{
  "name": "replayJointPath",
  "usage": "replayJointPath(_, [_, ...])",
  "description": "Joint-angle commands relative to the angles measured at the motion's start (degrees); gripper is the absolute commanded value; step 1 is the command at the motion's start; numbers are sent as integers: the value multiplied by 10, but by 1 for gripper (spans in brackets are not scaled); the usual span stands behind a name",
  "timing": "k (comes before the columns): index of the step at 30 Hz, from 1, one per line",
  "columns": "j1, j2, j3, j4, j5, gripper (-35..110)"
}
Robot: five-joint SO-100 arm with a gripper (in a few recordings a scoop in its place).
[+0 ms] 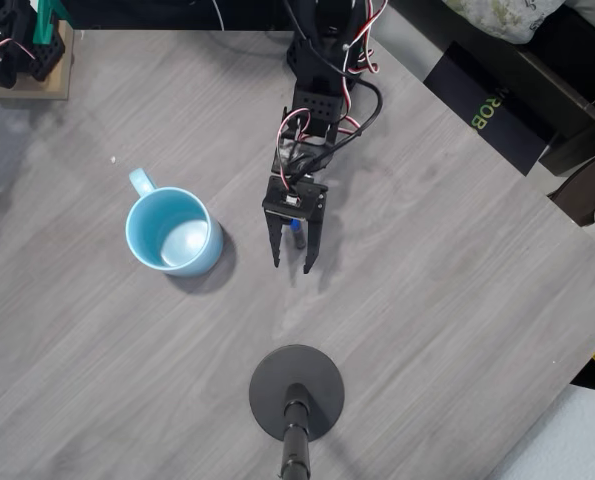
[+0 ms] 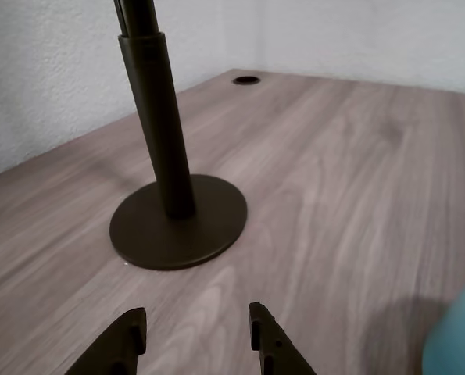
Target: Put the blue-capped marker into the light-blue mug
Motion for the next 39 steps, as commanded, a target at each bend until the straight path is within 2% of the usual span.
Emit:
replayJointPath(1, [0,-4,-22,-15,1,21])
replayJointPath(24, [-11,-62,-95,-20,-2,21])
replayJointPath(37, [-18,-54,-55,-54,-4,22])
replayJointPath(38, [-21,-48,-43,-57,-7,19])
replayJointPath(39, [-24,-40,-32,-57,-11,9])
